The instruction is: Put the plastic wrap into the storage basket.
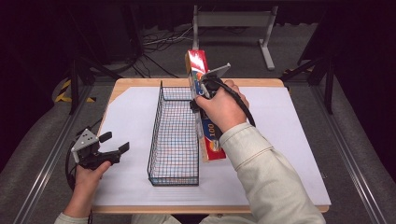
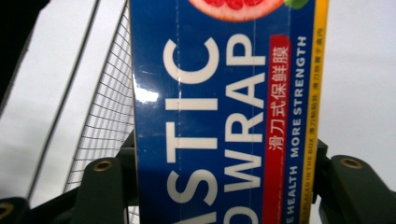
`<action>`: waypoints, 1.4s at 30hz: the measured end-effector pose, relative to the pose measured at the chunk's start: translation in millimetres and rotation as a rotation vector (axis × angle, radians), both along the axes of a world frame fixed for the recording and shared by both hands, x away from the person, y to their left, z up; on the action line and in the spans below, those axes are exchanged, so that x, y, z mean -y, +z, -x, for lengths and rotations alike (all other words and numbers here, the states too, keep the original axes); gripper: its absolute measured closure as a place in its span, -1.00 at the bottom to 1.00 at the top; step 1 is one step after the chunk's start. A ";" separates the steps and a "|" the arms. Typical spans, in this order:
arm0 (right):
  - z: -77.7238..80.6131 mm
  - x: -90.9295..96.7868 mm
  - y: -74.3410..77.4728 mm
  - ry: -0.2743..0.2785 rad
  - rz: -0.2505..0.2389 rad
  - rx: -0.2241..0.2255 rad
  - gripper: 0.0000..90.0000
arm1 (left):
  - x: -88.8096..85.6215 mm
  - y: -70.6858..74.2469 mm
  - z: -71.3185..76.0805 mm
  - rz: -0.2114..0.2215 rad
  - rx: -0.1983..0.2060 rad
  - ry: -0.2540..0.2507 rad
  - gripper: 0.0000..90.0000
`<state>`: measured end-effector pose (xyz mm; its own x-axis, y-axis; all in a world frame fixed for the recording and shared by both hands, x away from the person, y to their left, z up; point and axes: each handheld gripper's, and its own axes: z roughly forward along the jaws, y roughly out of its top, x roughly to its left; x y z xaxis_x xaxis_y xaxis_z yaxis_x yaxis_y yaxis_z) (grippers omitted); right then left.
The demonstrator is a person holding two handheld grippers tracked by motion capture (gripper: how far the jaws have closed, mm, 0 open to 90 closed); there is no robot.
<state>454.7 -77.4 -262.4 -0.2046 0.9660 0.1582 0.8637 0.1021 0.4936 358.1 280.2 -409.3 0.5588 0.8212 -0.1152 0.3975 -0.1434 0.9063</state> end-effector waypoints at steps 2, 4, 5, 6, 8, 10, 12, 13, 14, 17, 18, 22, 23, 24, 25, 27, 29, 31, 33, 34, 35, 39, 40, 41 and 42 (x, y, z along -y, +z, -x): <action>-1.1 -4.7 1.0 0.000 0.006 0.006 -0.10 | -0.3 -0.1 -0.1 0.000 -0.001 -0.002 -0.67; -1.3 -9.0 1.1 -0.002 0.007 0.013 -0.10 | -0.4 -0.4 -0.3 0.005 -0.002 -0.004 -0.67; -1.4 -10.8 1.0 0.001 0.005 0.010 -0.10 | -0.5 -0.4 -0.4 0.005 -0.003 -0.004 -0.67; -1.5 -12.5 0.6 0.000 0.004 0.008 -0.10 | -0.4 -0.4 -0.4 0.005 -0.003 -0.004 -0.67; -1.8 -15.8 -0.7 -0.002 -0.002 0.004 -0.10 | -0.1 -0.2 -0.4 0.001 -0.002 -0.002 -0.67; -2.8 -18.1 -1.7 0.000 -0.007 -0.001 -0.10 | 0.2 -0.3 -0.3 0.004 -0.003 -0.001 -0.67; -4.4 -21.1 -2.9 -0.004 -0.019 -0.007 -0.10 | 0.0 -0.2 -0.1 0.004 -0.003 0.001 -0.67; -5.1 -22.2 -3.3 -0.002 -0.021 -0.012 -0.10 | -0.3 0.0 -0.1 0.004 0.000 0.002 -0.67; -5.7 -23.5 -3.6 -0.009 -0.024 -0.016 -0.10 | -0.6 0.2 -0.1 0.003 0.002 0.003 -0.67; -7.2 -26.0 -3.3 -0.019 -0.031 -0.018 -0.10 | -0.9 0.4 0.2 0.006 0.004 0.005 -0.67; -8.0 -27.4 -2.8 -0.028 -0.042 -0.019 -0.10 | -0.9 0.4 0.2 0.006 0.004 0.005 -0.67; -9.6 -30.9 -2.9 -0.039 -0.065 -0.017 -0.10 | -1.2 0.8 0.4 0.006 0.008 0.008 -0.67; -10.0 -31.8 -3.2 -0.041 -0.071 -0.017 -0.10 | -1.0 1.0 0.6 0.009 0.007 0.011 -0.67; -10.6 -33.0 -4.0 -0.043 -0.079 -0.016 -0.10 | -1.1 1.2 0.3 0.008 0.009 0.008 -0.67; -11.3 -34.4 -4.9 -0.050 -0.084 -0.019 -0.10 | -1.2 1.0 0.3 0.012 0.011 0.009 -0.67; -12.4 -37.0 -7.6 -0.053 -0.088 -0.021 -0.10 | -0.7 0.7 -1.8 0.018 0.010 0.009 -0.67; -13.5 -40.4 -10.4 -0.064 -0.090 -0.027 -0.10 | 0.2 1.3 -2.9 0.024 0.008 0.007 -0.67; -14.2 -43.7 -13.5 -0.067 -0.090 -0.024 -0.10 | 1.1 1.8 -3.9 0.017 0.016 0.006 -0.67; -13.6 -49.4 -18.9 -0.088 -0.074 -0.006 -0.10 | 1.4 1.6 -5.0 0.019 0.017 0.002 -0.66; -13.7 -51.3 -21.6 -0.095 -0.076 0.004 -0.10 | 1.6 1.4 -5.3 0.021 0.015 0.003 -0.67; -13.9 -53.0 -23.7 -0.099 -0.078 0.006 -0.10 | 1.5 1.4 -5.6 0.019 0.015 0.003 -0.67; -14.2 -58.6 -31.5 -0.096 -0.063 0.012 -0.10 | 1.9 1.9 -5.8 0.019 0.017 0.005 -0.67; -14.0 -59.3 -32.6 -0.095 -0.061 0.013 -0.10 | 2.2 1.8 -6.0 0.018 0.016 0.005 -0.67; -13.9 -60.3 -34.0 -0.098 -0.062 0.013 -0.10 | 2.8 1.6 -6.1 0.016 0.014 0.003 -0.67; -13.9 -60.3 -34.0 -0.098 -0.062 0.013 -0.10 | 2.8 1.6 -6.1 0.016 0.014 0.003 -0.67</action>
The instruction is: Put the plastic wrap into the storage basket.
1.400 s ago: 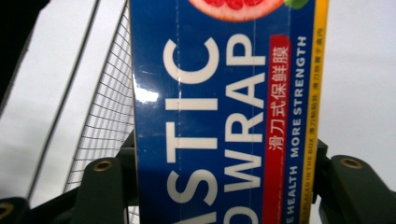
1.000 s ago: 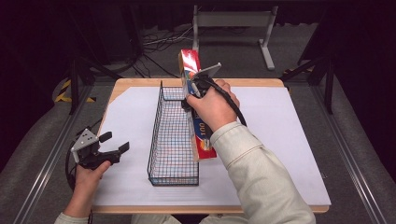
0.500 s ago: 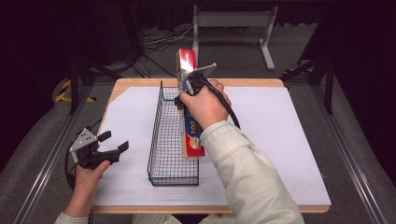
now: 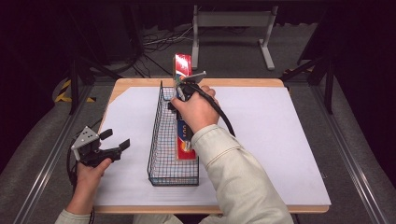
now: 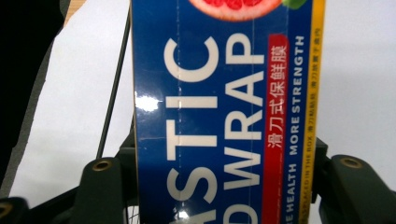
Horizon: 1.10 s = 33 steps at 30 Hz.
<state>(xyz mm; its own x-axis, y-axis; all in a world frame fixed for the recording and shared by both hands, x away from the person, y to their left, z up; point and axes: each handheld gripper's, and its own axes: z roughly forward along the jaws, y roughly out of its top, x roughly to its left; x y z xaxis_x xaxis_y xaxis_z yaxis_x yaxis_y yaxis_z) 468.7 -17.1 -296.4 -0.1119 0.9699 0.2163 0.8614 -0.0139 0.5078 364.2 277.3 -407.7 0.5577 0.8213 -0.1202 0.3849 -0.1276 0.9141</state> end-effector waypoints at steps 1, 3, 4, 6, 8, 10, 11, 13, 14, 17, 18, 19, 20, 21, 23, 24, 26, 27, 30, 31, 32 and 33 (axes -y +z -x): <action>0.2 -1.6 -1.8 -0.004 -0.010 -0.003 -0.10 | 0.3 -0.2 0.0 0.000 0.001 -0.001 -0.67; 0.4 -3.5 -4.7 0.000 -0.025 -0.010 -0.10 | -0.1 -0.1 0.2 0.001 0.001 0.000 -0.67; 0.5 -4.4 -6.2 -0.001 -0.029 -0.013 -0.10 | -0.4 -0.1 0.2 0.001 0.002 0.000 -0.67; 0.3 -6.2 -9.3 -0.009 -0.032 -0.010 -0.10 | -0.4 -0.1 0.1 0.003 0.004 0.002 -0.67; 0.2 -8.0 -12.6 -0.017 -0.031 -0.013 -0.10 | 0.5 -0.4 0.0 0.002 0.001 -0.002 -0.67; -0.1 -9.9 -16.4 -0.022 -0.025 -0.025 -0.10 | 1.3 -0.6 -0.2 -0.001 0.004 -0.003 -0.67; -0.3 -10.6 -18.7 -0.022 -0.026 -0.027 -0.10 | 1.2 -0.6 -0.2 -0.001 0.005 -0.002 -0.67; -0.4 -12.1 -23.7 -0.024 -0.025 -0.034 -0.10 | 0.6 -0.4 0.0 0.002 0.002 -0.002 -0.67; -0.4 -12.6 -26.5 -0.025 -0.025 -0.038 -0.10 | 0.2 -0.4 -0.1 0.003 0.004 -0.002 -0.67; -0.7 -12.2 -36.1 -0.023 -0.027 -0.046 -0.10 | 0.6 -0.5 0.2 0.007 0.010 -0.005 -0.67; -0.6 -12.0 -39.9 -0.028 -0.032 -0.054 -0.10 | 0.8 -0.4 0.2 0.003 0.011 -0.007 -0.67; -0.6 -11.8 -42.8 -0.030 -0.029 -0.058 -0.10 | 0.9 -0.2 0.3 0.002 0.012 -0.007 -0.67; -0.5 -11.7 -45.6 -0.034 -0.027 -0.065 -0.10 | 0.9 -0.3 0.3 0.004 0.012 -0.007 -0.67; -0.4 -11.5 -47.1 -0.035 -0.025 -0.067 -0.10 | 0.8 -0.4 0.2 0.005 0.011 -0.006 -0.67; 0.0 -11.2 -50.3 -0.036 -0.017 -0.071 -0.10 | 0.9 -0.6 0.1 0.005 0.010 -0.005 -0.67; 0.3 -11.4 -51.7 -0.036 -0.014 -0.074 -0.10 | 1.0 -0.6 0.1 0.005 0.010 -0.006 -0.67; 0.4 -11.8 -54.2 -0.038 -0.014 -0.084 -0.10 | 1.5 -0.7 0.2 0.008 0.011 -0.005 -0.67; 0.2 -11.9 -55.6 -0.040 -0.010 -0.088 -0.10 | 1.3 -0.6 0.2 0.005 0.012 -0.008 -0.67; -0.5 -12.5 -59.7 -0.039 0.000 -0.098 -0.10 | 0.4 -0.8 0.2 0.005 0.011 -0.005 -0.67; -1.0 -12.8 -61.2 -0.041 0.000 -0.102 -0.10 | 0.2 -0.9 0.3 0.005 0.011 -0.005 -0.67; -1.4 -13.0 -62.4 -0.041 -0.004 -0.106 -0.10 | 0.0 -0.8 0.5 0.005 0.011 -0.005 -0.67; -1.8 -13.3 -63.8 -0.043 -0.006 -0.107 -0.10 | -0.2 -0.8 0.6 0.006 0.011 -0.004 -0.67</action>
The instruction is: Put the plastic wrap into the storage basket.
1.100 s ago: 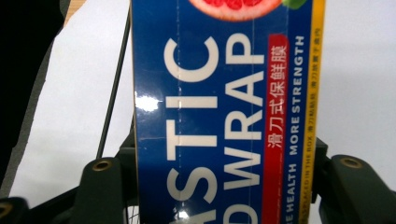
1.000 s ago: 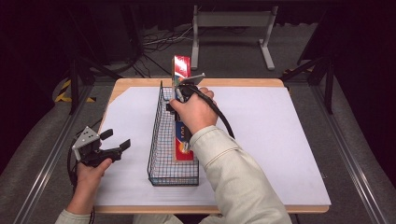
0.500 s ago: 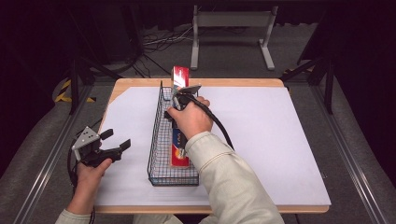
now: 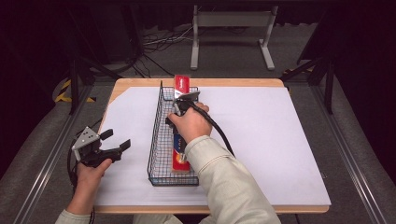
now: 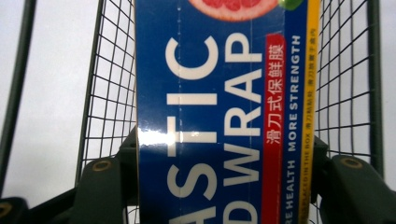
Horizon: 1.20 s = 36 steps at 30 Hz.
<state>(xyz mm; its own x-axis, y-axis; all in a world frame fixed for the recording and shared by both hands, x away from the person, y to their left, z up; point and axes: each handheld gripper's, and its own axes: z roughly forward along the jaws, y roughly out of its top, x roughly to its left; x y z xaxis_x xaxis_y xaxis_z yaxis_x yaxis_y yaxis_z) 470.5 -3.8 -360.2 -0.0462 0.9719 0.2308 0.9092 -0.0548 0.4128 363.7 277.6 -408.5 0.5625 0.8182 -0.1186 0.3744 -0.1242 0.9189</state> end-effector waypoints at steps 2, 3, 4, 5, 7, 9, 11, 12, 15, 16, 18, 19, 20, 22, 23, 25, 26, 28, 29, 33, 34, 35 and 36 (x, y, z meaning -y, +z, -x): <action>-0.7 -0.1 -2.7 0.003 0.009 -0.013 -0.10 | -0.6 0.1 0.0 -0.002 -0.003 0.001 -0.67; -1.3 -0.3 -4.5 -0.001 0.015 -0.017 -0.10 | -0.5 -0.1 0.0 0.002 -0.004 0.002 -0.67; -1.7 -0.1 -5.7 -0.003 0.020 -0.021 -0.10 | -0.4 -0.1 0.1 0.000 -0.005 0.002 -0.67; -1.9 -0.2 -6.6 -0.006 0.021 -0.024 -0.10 | -0.4 -0.3 0.0 0.001 -0.004 0.001 -0.67; -2.1 -0.4 -9.0 -0.011 0.026 -0.032 -0.11 | -0.5 -0.1 0.2 -0.001 -0.005 0.001 -0.67; -2.1 -1.1 -10.9 -0.010 0.031 -0.044 -0.11 | -0.8 0.1 0.4 0.002 -0.003 0.002 -0.67; -2.5 -2.1 -12.6 -0.016 0.034 -0.051 -0.11 | -1.0 0.3 0.6 0.000 -0.003 0.003 -0.67; -2.7 -2.7 -13.9 -0.016 0.040 -0.056 -0.11 | -1.1 0.2 0.6 0.000 -0.004 0.004 -0.67; -2.8 -3.5 -17.0 -0.013 0.049 -0.077 -0.11 | -1.2 -0.2 0.3 -0.001 -0.005 0.003 -0.67; -3.0 -4.0 -17.8 -0.011 0.047 -0.087 -0.11 | -1.2 -0.2 0.3 -0.001 -0.004 0.002 -0.67; -2.9 -4.8 -19.1 -0.010 0.054 -0.087 -0.11 | -1.2 -0.2 0.3 0.000 -0.005 0.003 -0.67; -2.9 -5.4 -19.7 -0.010 0.059 -0.087 -0.11 | -1.2 -0.3 0.3 -0.001 -0.005 0.003 -0.67; -2.9 -5.6 -20.7 -0.006 0.066 -0.092 -0.11 | -1.0 -0.4 0.4 0.000 -0.004 0.004 -0.67; -3.0 -6.6 -22.4 -0.010 0.064 -0.104 -0.11 | -0.9 -0.5 0.5 0.000 -0.005 0.004 -0.67; -3.0 -7.2 -23.2 -0.011 0.067 -0.110 -0.11 | -1.1 -0.4 0.7 0.000 -0.004 0.004 -0.67; -3.2 -7.7 -24.4 -0.009 0.070 -0.115 -0.11 | -1.4 -0.3 0.8 -0.003 -0.003 0.005 -0.67; -3.5 -8.1 -24.9 -0.010 0.068 -0.116 -0.11 | -1.2 -0.4 1.0 0.000 -0.004 0.007 -0.67; -3.5 -8.6 -25.6 -0.008 0.072 -0.117 -0.11 | -1.2 -0.6 0.9 -0.002 -0.007 0.005 -0.67; -3.5 -9.2 -26.1 -0.010 0.072 -0.116 -0.11 | -1.2 -0.8 0.8 -0.002 -0.007 0.005 -0.67; -3.8 -10.3 -28.2 -0.011 0.081 -0.119 -0.11 | -1.2 -0.7 0.9 -0.003 -0.006 0.006 -0.67; -4.0 -10.4 -28.5 -0.012 0.082 -0.118 -0.11 | -1.3 -0.6 1.0 -0.002 -0.006 0.006 -0.67; -4.3 -10.3 -29.0 -0.011 0.084 -0.117 -0.11 | -1.4 -0.6 1.0 -0.002 -0.008 0.007 -0.67; -4.5 -10.6 -29.4 -0.013 0.085 -0.116 -0.12 | -1.3 -0.8 0.9 -0.002 -0.007 0.006 -0.67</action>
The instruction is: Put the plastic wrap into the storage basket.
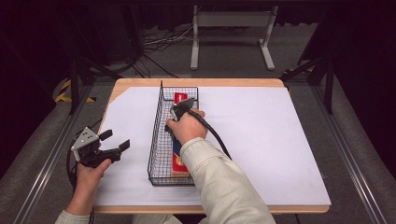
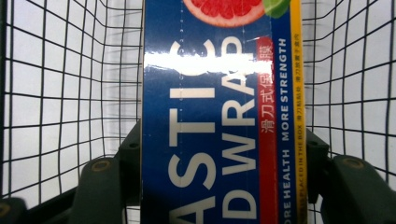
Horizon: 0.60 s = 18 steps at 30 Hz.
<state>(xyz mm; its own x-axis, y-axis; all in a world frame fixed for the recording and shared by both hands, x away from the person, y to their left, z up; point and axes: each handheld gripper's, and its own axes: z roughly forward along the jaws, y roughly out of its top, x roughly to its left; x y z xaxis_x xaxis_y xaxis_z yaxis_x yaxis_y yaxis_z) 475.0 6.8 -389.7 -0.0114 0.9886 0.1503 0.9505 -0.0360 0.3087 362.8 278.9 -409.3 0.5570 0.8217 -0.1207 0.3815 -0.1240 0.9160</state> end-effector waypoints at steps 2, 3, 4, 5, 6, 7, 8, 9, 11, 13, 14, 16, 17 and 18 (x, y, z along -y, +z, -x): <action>-0.4 -0.5 -0.6 0.001 0.000 -0.002 -0.12 | 0.1 -0.1 -0.1 0.000 0.000 0.000 -0.67; -0.9 -1.0 -1.6 -0.002 -0.001 -0.002 -0.13 | 0.3 -0.2 -0.1 0.001 -0.001 -0.001 -0.67; -1.2 -1.2 -2.4 -0.002 0.000 -0.001 -0.13 | 0.2 -0.2 0.0 0.000 0.000 -0.001 -0.67; -1.5 -1.7 -2.7 -0.004 0.000 -0.004 -0.13 | 0.1 -0.1 0.0 -0.001 0.000 0.000 -0.67; -1.5 -1.7 -2.7 -0.004 0.000 -0.004 -0.13 | 0.1 -0.1 0.0 -0.001 0.000 0.000 -0.67; -1.7 -2.1 -3.9 -0.005 0.002 -0.003 -0.13 | -0.1 -0.1 0.0 0.000 0.000 0.000 -0.67; -2.0 -2.3 -4.8 -0.002 0.003 -0.005 -0.13 | -0.1 -0.2 0.0 0.000 0.000 0.000 -0.67; -2.1 -2.5 -5.5 -0.001 0.005 -0.005 -0.13 | -0.1 -0.2 0.0 0.000 0.000 0.000 -0.67; -2.2 -2.6 -6.5 0.003 0.009 -0.012 -0.14 | -0.1 -0.3 0.0 0.001 -0.001 -0.001 -0.67; -2.1 -2.7 -7.8 0.007 0.012 -0.015 -0.15 | -0.1 -0.3 0.0 0.001 -0.001 -0.001 -0.67; -2.1 -2.7 -8.7 0.014 0.014 -0.020 -0.19 | 0.0 -0.3 0.0 0.000 0.000 0.000 -0.67; -2.3 -3.1 -8.5 0.009 -0.010 -0.010 -0.27 | 0.3 -1.0 -0.6 0.000 -0.003 -0.002 -0.67; -2.3 -2.9 -7.7 0.012 -0.011 -0.007 -0.27 | 0.6 -1.2 -0.7 -0.001 -0.005 -0.004 -0.67; -2.2 -2.9 -7.0 0.012 -0.013 -0.008 -0.27 | 0.9 -1.4 -0.8 -0.003 -0.005 -0.005 -0.67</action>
